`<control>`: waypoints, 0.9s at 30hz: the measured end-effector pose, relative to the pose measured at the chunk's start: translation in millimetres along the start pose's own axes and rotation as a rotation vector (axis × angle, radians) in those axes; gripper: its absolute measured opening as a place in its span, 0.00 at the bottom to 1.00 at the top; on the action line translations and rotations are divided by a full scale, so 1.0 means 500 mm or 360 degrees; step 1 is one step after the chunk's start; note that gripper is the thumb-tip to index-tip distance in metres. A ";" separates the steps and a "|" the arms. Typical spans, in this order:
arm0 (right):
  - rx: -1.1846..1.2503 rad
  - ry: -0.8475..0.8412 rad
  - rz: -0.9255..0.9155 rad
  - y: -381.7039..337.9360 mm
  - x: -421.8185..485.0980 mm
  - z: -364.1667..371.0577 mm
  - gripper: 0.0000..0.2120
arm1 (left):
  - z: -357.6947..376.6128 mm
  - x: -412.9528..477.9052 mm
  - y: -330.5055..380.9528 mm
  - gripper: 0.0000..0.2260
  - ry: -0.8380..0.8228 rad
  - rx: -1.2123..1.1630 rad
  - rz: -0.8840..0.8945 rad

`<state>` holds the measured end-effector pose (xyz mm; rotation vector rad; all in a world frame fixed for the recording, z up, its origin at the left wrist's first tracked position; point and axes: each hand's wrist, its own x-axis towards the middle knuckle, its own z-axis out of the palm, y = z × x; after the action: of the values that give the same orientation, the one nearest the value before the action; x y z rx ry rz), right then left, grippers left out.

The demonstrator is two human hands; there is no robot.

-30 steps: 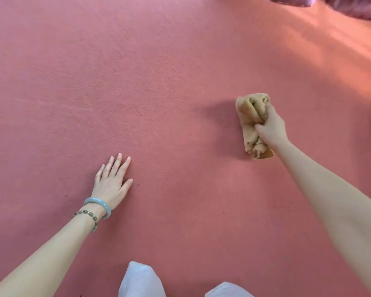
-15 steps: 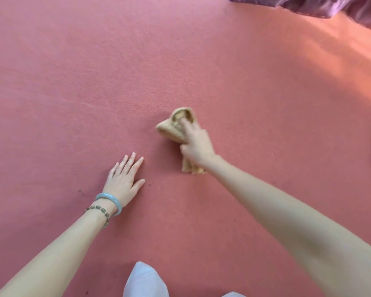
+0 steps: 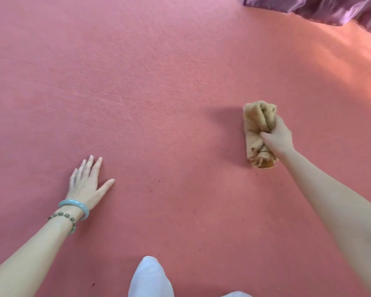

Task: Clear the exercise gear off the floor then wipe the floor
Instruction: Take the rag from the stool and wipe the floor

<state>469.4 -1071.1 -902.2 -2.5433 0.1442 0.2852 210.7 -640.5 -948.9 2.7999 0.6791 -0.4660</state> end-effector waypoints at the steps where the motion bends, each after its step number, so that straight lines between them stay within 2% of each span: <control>1: -0.0042 0.0083 0.0117 0.040 0.012 -0.029 0.22 | 0.001 -0.004 -0.005 0.33 -0.0011 0.0008 -0.0012; 4: -0.0171 0.0213 0.0350 0.103 0.024 -0.082 0.21 | 0.007 -0.010 -0.007 0.34 -0.0072 0.0054 -0.0035; 6: -0.0224 0.0199 0.0276 0.088 0.028 -0.069 0.23 | 0.011 -0.011 -0.004 0.35 -0.0084 0.0073 -0.0057; 10: -0.0387 -0.0020 -0.0275 -0.051 -0.029 0.053 0.30 | 0.017 -0.010 -0.001 0.36 -0.0071 0.0083 -0.0075; 14: -0.0359 -0.0568 -0.0928 -0.185 -0.240 0.209 0.38 | 0.020 -0.009 -0.001 0.36 -0.0055 0.0101 -0.0080; 17: -0.0322 -0.1028 -0.1324 -0.219 -0.409 0.276 0.35 | 0.020 -0.010 -0.001 0.36 -0.0054 0.0101 -0.0079; 20: -0.0351 -0.1152 -0.1574 -0.212 -0.452 0.274 0.30 | 0.018 -0.010 0.001 0.36 -0.0081 0.0125 -0.0075; 22: -0.0334 -0.1052 -0.1507 -0.197 -0.394 0.252 0.30 | 0.019 -0.010 -0.001 0.36 -0.0082 0.0136 -0.0068; 27: -0.0284 -0.0465 -0.0797 -0.092 -0.136 0.128 0.28 | 0.028 -0.016 0.002 0.36 -0.0095 0.0163 -0.0047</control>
<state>399.9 -994.6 -914.0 -2.5704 -0.6448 0.4778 201.0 -648.7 -958.9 2.8616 0.7038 -0.6037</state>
